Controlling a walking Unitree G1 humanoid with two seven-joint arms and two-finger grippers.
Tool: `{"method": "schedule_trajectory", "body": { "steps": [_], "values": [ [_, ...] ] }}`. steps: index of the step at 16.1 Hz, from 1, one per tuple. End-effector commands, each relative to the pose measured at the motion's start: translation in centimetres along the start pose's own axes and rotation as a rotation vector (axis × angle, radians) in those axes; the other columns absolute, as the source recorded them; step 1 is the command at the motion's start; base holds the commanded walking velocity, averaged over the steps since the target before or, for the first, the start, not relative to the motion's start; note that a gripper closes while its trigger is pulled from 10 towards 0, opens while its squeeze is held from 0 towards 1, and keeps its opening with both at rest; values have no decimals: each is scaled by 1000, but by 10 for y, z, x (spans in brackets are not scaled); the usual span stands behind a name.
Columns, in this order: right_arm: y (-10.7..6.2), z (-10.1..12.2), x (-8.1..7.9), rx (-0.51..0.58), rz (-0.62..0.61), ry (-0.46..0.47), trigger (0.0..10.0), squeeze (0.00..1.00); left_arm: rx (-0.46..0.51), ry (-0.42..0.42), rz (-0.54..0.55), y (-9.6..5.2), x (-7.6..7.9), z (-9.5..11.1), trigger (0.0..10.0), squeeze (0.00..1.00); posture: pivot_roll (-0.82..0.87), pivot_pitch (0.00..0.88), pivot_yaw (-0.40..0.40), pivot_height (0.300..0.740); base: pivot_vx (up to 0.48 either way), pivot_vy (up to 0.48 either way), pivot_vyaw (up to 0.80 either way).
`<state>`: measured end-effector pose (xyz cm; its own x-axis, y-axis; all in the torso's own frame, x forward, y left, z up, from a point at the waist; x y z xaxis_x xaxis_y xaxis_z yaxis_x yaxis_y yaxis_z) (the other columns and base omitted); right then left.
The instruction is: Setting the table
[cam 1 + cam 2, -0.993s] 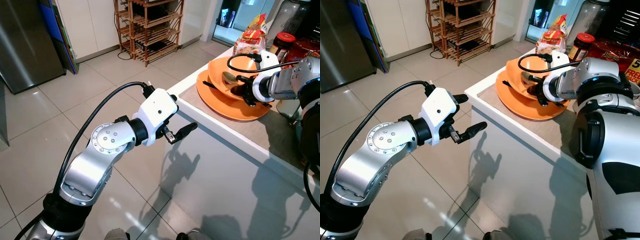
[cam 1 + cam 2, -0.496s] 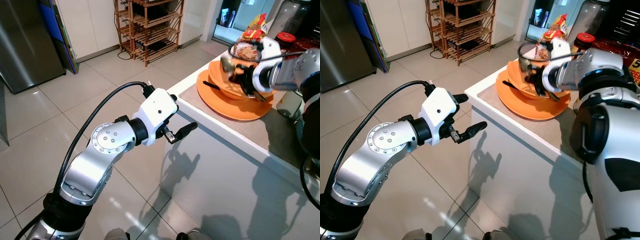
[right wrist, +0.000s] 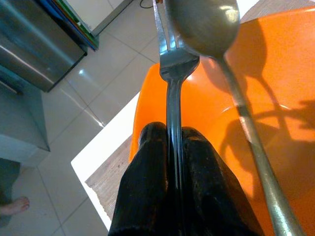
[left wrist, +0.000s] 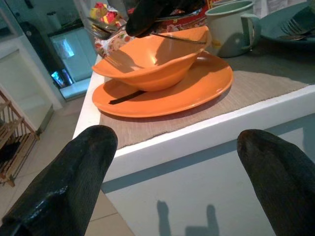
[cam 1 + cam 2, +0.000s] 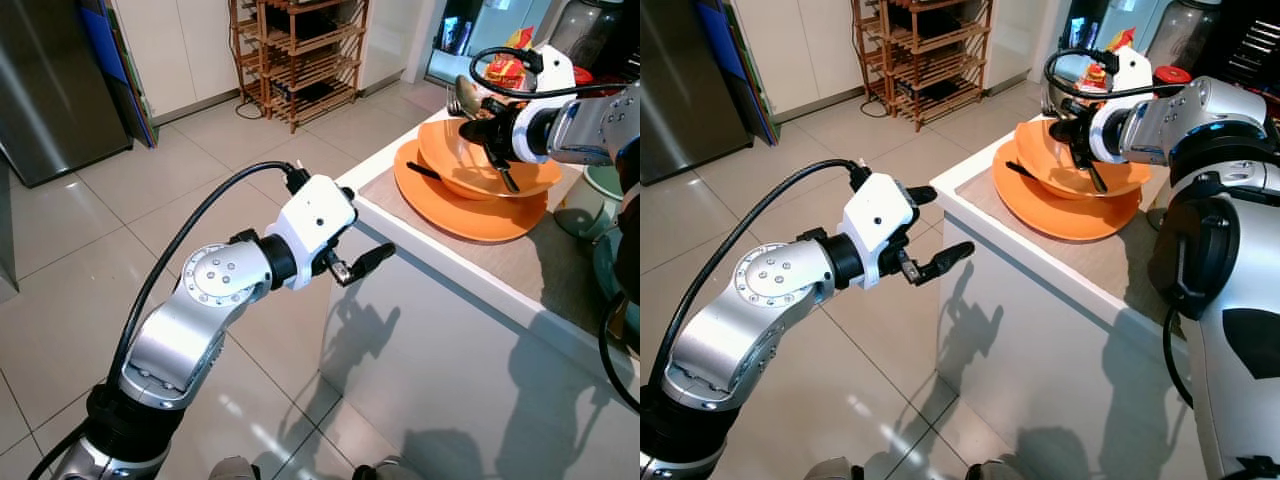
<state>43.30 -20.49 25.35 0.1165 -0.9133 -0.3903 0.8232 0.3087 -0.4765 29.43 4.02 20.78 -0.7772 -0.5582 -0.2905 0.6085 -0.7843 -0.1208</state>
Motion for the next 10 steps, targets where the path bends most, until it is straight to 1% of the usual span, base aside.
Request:
{"method": "schedule_trajectory", "body": {
  "steps": [1,2,3,4,5,6,8,9,10],
  "values": [
    [-9,13,4,38,-20,-33,0,0,1,19,-11,2,1,2,10000,0,14,0,-54,740,0,0,0],
    [-9,12,11,34,-54,-71,0,0,-1,19,-13,2,1,2,10000,0,13,0,-50,740,0,0,0],
    [-9,11,14,32,-67,-89,0,0,-1,20,-14,2,1,2,10000,0,13,0,-50,740,0,0,0],
    [-10,10,20,28,-91,-144,0,0,-4,21,-17,2,2,1,10000,0,12,0,-48,740,0,0,0],
    [-10,9,23,19,-103,-170,196,0,-6,23,-19,2,2,1,10000,0,11,0,-44,740,0,0,0],
    [-11,9,24,18,-103,-168,2980,0,-6,24,-20,2,2,1,10000,0,10,0,-43,740,0,0,0],
    [-13,10,26,26,-93,-155,3216,0,-4,26,-21,3,1,1,10000,0,10,0,-43,740,0,0,0],
    [-13,10,26,30,-89,-153,3216,0,-4,26,-22,3,1,1,10000,0,10,0,-43,740,0,0,0],
    [-15,12,24,37,-69,-138,0,0,-3,26,-20,3,1,2,10000,0,10,0,-43,740,0,0,0]
  ]
}}
Point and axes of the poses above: a point about 5 cm out from each wrist's last joint towards the gripper, its own y axis pointing out of the wrist towards the gripper, its own z axis along the axis of the wrist's last joint, x = y × z, the point moved 4 cm from there along y, pointing out of the wrist towards the gripper, and after that the axes turned 2 degrees about -y, right-handed, at the moved point
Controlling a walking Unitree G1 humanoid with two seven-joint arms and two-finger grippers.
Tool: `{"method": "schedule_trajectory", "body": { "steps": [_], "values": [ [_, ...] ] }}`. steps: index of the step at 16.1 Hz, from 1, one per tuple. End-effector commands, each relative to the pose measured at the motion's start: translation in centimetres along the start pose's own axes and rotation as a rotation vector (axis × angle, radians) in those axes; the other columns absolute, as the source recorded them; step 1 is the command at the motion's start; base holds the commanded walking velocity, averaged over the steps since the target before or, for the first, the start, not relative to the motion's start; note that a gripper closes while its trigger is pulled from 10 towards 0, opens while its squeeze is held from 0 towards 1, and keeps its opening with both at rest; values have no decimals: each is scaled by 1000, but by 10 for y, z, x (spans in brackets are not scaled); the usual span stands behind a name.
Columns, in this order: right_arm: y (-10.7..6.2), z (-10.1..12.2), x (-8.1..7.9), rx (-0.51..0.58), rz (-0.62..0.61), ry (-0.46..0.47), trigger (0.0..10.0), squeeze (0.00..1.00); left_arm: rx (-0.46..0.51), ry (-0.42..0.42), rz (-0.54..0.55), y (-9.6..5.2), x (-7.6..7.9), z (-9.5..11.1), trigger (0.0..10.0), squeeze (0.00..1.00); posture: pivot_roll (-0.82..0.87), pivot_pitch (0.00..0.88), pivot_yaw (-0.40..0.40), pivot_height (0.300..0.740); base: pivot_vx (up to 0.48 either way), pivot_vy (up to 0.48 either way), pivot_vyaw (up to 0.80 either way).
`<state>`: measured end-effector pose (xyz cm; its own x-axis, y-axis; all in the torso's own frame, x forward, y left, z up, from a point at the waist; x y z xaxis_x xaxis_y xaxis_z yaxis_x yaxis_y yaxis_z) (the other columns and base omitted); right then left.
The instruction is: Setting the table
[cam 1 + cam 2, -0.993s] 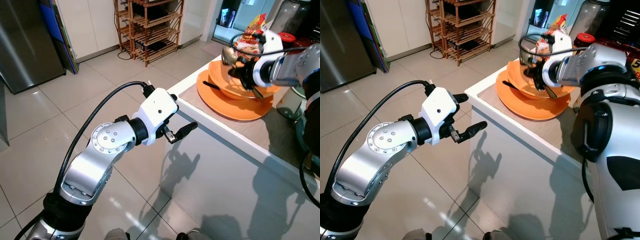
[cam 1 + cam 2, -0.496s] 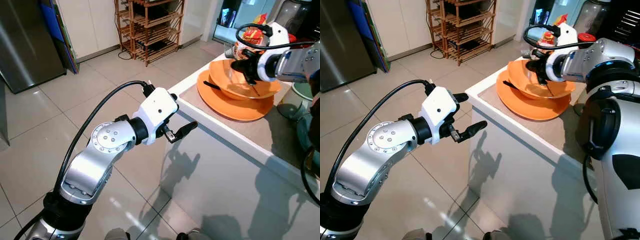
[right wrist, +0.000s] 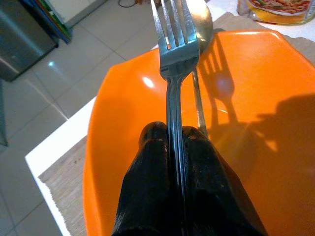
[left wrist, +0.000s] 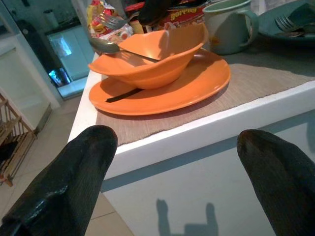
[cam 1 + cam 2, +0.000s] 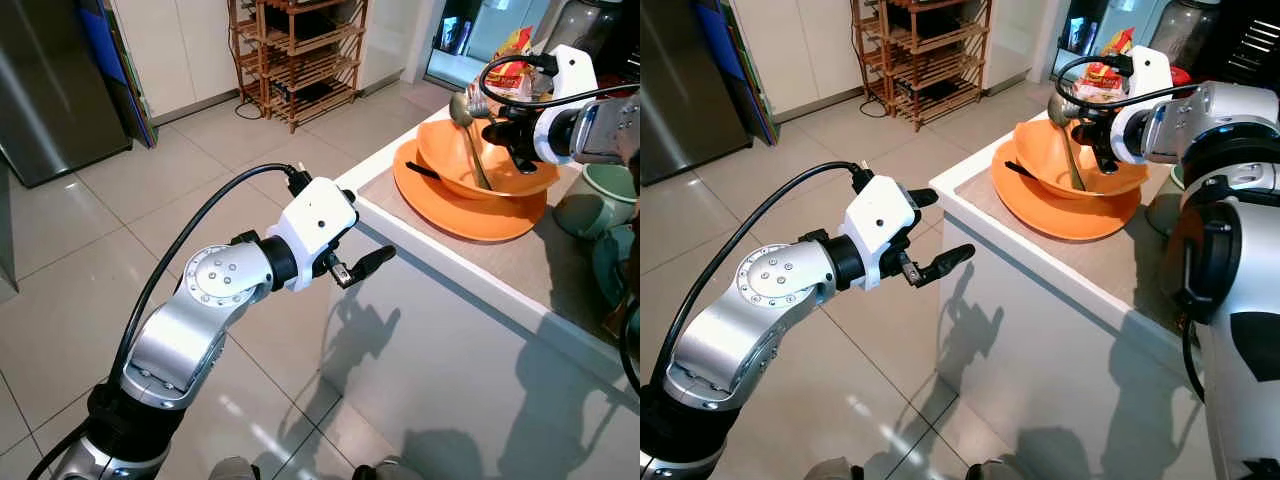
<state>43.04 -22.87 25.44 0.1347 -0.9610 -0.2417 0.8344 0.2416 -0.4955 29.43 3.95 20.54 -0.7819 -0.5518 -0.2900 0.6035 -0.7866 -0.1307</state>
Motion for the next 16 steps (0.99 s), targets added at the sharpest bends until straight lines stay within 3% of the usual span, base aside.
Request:
{"method": "schedule_trajectory", "body": {
  "steps": [1,4,5,6,7,8,9,10,12,13,14,16],
  "values": [
    [-7,9,2,36,29,6,0,0,6,26,-10,2,0,4,10000,0,14,0,-51,740,0,0,0],
    [-16,20,-2,66,83,41,0,0,12,21,1,1,-1,5,10000,0,15,0,-52,740,0,0,0],
    [-24,36,-8,136,140,31,0,0,29,15,32,1,-4,8,10000,0,17,0,-62,740,0,0,0],
    [-33,55,-12,242,167,-30,1804,0,51,19,131,1,-16,11,10000,0,19,0,-66,740,0,0,0],
    [-40,72,-16,389,186,-102,10000,0,74,15,250,1,-30,13,10000,0,23,0,-69,740,0,0,0],
    [-51,77,-26,576,193,-177,10000,0,80,-25,387,-3,-46,10,10000,0,25,0,-63,740,0,0,0],
    [-57,72,-31,620,208,-167,10000,0,86,-44,431,-6,-51,9,10000,0,26,0,-61,740,0,0,0],
    [-72,45,-47,706,257,-135,10000,0,120,-47,519,-17,-61,12,10000,0,29,0,-47,740,0,0,0],
    [-94,6,-66,887,268,-187,10000,0,123,-69,569,-26,-68,11,10000,0,30,0,-31,740,0,0,0],
    [-96,-2,-70,900,273,-195,10000,0,124,-49,568,-27,-68,11,10000,0,29,0,-29,740,0,0,0],
    [-93,-28,-77,882,230,-240,10000,0,121,-50,560,-28,-65,9,10000,0,29,0,-18,740,0,0,0],
    [-103,-61,-86,901,182,-132,10000,0,126,-43,553,-29,-59,5,10000,0,25,2,-4,740,-126,0,0]
  ]
}}
Point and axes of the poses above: a point about 5 cm out from each wrist's last joint towards the gripper, its own y axis pointing out of the wrist towards the gripper, its own z axis along the axis of the wrist's last joint, x = y × z, the point moved 4 cm from there along y, pointing out of the wrist towards the gripper, and after that the axes turned 2 degrees about -y, right-handed, at the moved point
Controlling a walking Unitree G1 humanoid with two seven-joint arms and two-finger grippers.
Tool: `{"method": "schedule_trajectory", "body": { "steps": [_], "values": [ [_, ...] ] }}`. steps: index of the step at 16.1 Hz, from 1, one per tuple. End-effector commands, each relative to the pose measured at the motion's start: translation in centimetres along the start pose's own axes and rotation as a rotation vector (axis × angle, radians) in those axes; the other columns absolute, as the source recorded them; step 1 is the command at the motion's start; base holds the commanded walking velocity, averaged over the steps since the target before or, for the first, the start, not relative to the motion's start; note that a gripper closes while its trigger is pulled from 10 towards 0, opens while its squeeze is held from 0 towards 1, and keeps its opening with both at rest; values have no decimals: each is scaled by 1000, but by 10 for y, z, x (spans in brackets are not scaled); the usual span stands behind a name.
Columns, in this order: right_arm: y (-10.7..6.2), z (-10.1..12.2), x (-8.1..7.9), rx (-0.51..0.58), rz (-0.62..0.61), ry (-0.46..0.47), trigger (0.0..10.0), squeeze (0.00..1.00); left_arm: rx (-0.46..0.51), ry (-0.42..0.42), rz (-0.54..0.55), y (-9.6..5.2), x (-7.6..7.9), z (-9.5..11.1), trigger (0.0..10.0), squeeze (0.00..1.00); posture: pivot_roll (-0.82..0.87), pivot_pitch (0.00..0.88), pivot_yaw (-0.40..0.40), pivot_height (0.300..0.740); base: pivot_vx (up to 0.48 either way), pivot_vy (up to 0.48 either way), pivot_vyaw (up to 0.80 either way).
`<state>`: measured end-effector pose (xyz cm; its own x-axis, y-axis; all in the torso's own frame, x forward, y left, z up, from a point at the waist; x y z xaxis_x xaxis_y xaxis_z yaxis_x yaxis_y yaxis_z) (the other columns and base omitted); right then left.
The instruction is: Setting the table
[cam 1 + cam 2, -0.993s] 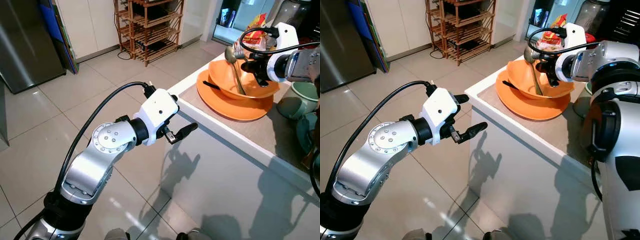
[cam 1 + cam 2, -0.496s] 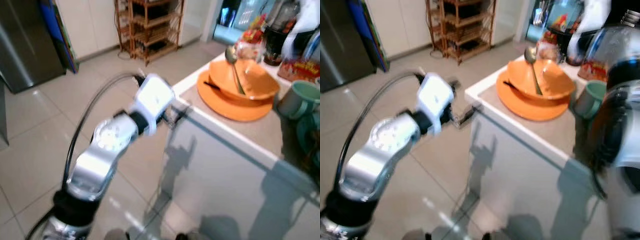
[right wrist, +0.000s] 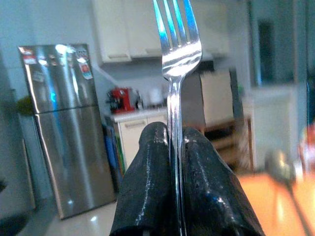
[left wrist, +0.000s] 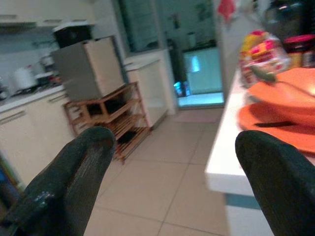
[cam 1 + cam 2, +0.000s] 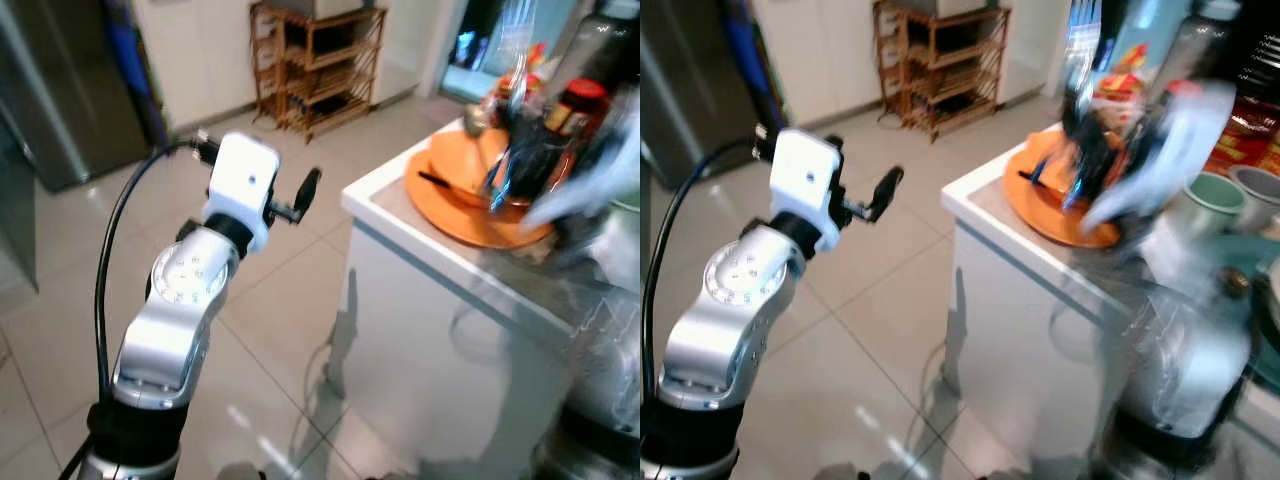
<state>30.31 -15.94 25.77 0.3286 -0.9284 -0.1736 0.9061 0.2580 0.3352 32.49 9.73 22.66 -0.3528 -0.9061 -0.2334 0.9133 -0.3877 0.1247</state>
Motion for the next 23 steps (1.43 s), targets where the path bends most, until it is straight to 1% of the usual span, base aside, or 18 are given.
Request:
{"method": "schedule_trajectory", "body": {
  "steps": [1,2,3,4,5,6,7,9,11,12,14,15,16,18,19,20,21,23],
  "values": [
    [-5,19,-3,63,-31,-21,10000,0,17,8,-13,-2,5,3,10000,0,23,10,0,740,-262,0,0],
    [-13,17,-6,57,-69,-22,10000,0,15,3,-19,-3,6,2,10000,0,18,13,1,740,-330,0,0],
    [-18,8,-2,9,-119,-30,10000,0,10,-3,-18,-4,7,0,10000,0,18,13,1,740,-326,0,0],
    [-20,1,0,-12,-137,-62,10000,0,2,-12,-6,-5,7,-2,10000,0,19,30,-11,740,-337,0,0],
    [-22,-2,-6,-5,-108,-104,10000,0,0,-17,7,-7,7,-3,10000,0,23,33,-22,740,-375,0,0],
    [-24,-5,-13,-2,-86,-113,10000,0,-6,-19,20,-9,6,-5,10000,0,27,37,-29,740,-375,0,0],
    [-25,-10,-17,-19,-66,-100,10000,0,-14,-21,42,-12,3,-7,10000,0,28,42,-45,740,-375,0,0],
    [-25,-13,-19,-36,-64,-98,10000,0,-18,-18,49,-14,1,-9,10000,0,26,46,-50,740,-313,0,0],
    [-29,-28,-22,-87,-51,-129,10000,0,-39,-17,51,-18,2,-15,10000,0,25,46,-61,740,0,0,0],
    [-33,-40,-17,-129,-83,-130,10000,0,-40,-45,59,-20,2,-18,10000,0,26,49,-66,740,0,0,-800],
    [-42,-53,-7,-155,-126,-138,10000,0,-59,-105,100,-24,1,-27,10000,0,26,37,-74,740,0,0,-800],
    [-46,-59,-1,-171,-159,-142,10000,0,-70,-105,117,-26,-1,-32,10000,0,23,35,-76,740,0,0,-800],
    [-48,-60,2,-172,-175,-145,10000,0,-73,-92,120,-27,-2,-34,10000,0,23,35,-76,740,0,0,-800],
    [-51,-60,11,-171,-224,-186,10000,0,-104,-50,111,-27,-1,-45,10000,0,12,36,-65,740,0,-156,-800],
    [-52,-59,17,-163,-255,-201,10000,0,-102,-36,100,-25,0,-45,10000,0,12,36,-65,740,0,-480,-800],
    [-53,-58,20,-154,-271,-204,10000,0,-97,-43,96,-24,2,-43,10000,0,12,36,-65,740,0,-480,-800],
    [-52,-57,25,-149,-293,-217,10000,0,-78,-34,105,-18,0,-39,10000,0,15,37,-62,740,0,-480,-800],
    [-51,-57,28,-149,-299,-226,10000,0,-59,-29,113,-14,-2,-34,10000,0,16,41,-56,740,0,-480,-800]
  ]
}}
Point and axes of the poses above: a point about 5 cm out from each wrist's last joint towards the gripper, its own y axis pointing out of the wrist towards the gripper, its own z axis along the axis of the wrist's last joint, x = y × z, the point moved 4 cm from there along y, pointing out of the wrist towards the gripper, and after that the axes turned 2 degrees about -y, right-handed, at the moved point
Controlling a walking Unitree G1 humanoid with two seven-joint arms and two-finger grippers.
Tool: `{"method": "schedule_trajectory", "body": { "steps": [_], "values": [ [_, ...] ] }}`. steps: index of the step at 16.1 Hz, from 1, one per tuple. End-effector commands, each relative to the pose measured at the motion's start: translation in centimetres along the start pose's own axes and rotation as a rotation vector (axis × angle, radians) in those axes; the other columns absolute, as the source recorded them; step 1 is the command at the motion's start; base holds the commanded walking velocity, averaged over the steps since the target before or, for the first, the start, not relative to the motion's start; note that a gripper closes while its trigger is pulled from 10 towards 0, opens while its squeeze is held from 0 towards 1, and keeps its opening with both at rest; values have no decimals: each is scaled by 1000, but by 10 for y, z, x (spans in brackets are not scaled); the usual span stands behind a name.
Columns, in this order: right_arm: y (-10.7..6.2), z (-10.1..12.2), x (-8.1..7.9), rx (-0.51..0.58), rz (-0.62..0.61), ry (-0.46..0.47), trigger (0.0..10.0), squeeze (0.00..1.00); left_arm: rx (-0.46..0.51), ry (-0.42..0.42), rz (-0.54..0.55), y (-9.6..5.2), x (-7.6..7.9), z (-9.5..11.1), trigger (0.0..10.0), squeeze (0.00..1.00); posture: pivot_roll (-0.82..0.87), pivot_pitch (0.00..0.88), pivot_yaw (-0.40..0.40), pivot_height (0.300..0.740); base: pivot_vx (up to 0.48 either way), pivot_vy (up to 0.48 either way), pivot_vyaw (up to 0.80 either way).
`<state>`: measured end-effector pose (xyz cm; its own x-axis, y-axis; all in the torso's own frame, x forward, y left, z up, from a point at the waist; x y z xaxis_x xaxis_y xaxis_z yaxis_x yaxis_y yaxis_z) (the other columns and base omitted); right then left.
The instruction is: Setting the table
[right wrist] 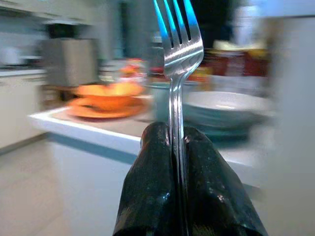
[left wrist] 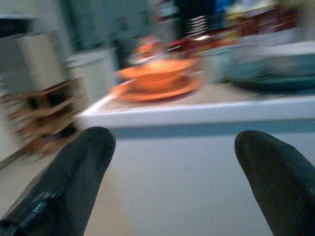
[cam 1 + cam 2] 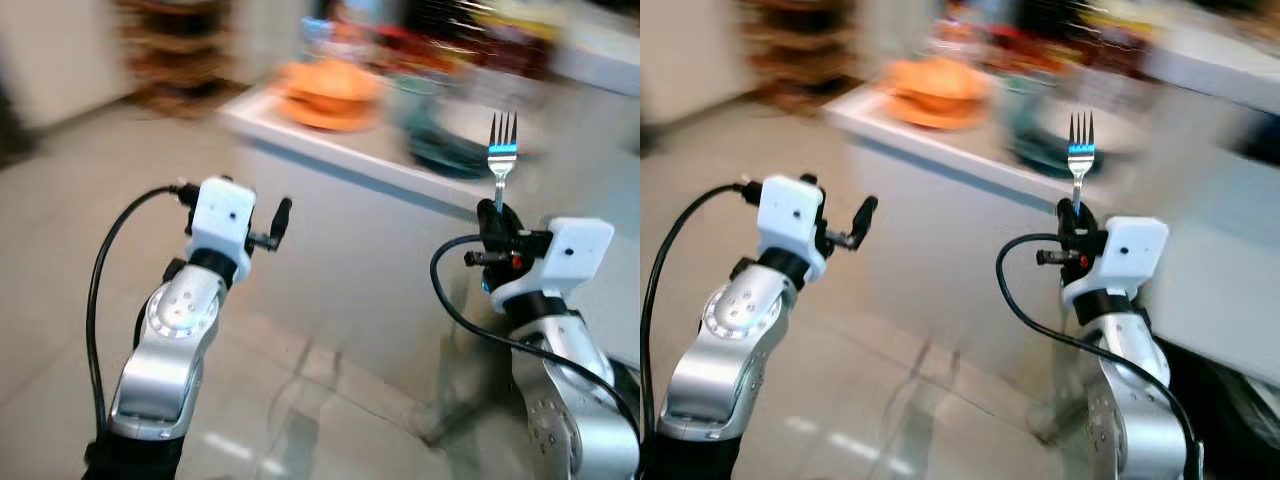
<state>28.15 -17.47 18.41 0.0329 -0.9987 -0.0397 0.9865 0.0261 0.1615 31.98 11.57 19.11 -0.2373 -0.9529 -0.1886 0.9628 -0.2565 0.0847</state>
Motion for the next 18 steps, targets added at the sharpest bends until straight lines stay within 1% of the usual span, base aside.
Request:
{"method": "schedule_trajectory", "body": {
  "steps": [1,2,3,4,6,8,9,12,13,15,16,18],
  "values": [
    [1,0,8,-1,-34,-22,10000,0,15,1,-12,3,5,4,10000,0,16,41,-56,740,0,-480,-800],
    [4,0,7,-7,-25,-27,10000,0,19,-3,-11,4,5,6,10000,0,15,42,-55,740,0,-480,-800],
    [8,-1,4,-30,3,-39,10000,0,22,-7,-12,5,7,6,10000,0,7,42,-53,740,0,-480,0],
    [9,-1,4,-38,4,-35,10000,0,19,-15,-14,5,8,5,10000,0,2,45,-52,740,0,-480,0],
    [8,0,5,-35,-5,-43,10000,0,19,-17,-16,6,10,5,10000,0,-9,52,-43,740,0,-480,0],
    [6,-4,7,-59,-9,-44,10000,0,19,-16,-24,8,11,5,10000,0,-10,56,-33,740,0,-480,0],
    [6,-6,7,-69,-8,-55,10000,0,17,-10,-28,8,11,5,10000,0,-10,55,-27,740,0,-480,0],
    [7,-3,12,-58,-64,-90,10000,0,15,0,-40,9,11,4,10000,0,-15,64,-18,740,0,-480,0],
    [4,-6,11,-76,-60,-102,10000,0,11,-1,-50,9,13,3,10000,0,-24,72,-8,740,0,-480,0],
    [1,-9,11,-88,-52,-102,10000,0,9,1,-62,9,15,3,10000,0,-24,74,-4,740,0,-480,0],
    [-1,-11,17,-99,-84,-89,10000,0,8,4,-67,10,16,3,10000,0,-24,74,-3,740,0,-480,0],
    [-2,-11,18,-94,-90,-90,10000,0,3,-2,-62,9,14,2,10000,0,-24,77,-1,740,0,-480,0]
  ]
}}
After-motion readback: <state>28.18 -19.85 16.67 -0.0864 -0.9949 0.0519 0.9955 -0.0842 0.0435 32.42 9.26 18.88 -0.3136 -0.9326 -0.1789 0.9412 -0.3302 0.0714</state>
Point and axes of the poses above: a point about 5 cm out from each wrist's last joint towards the gripper, its own y axis pointing out of the wrist towards the gripper, its own z axis along the axis of the wrist's last joint, x = y × z, the point moved 4 cm from there along y, pointing out of the wrist towards the gripper, and after that the axes turned 2 degrees about -y, right-handed, at the moved point
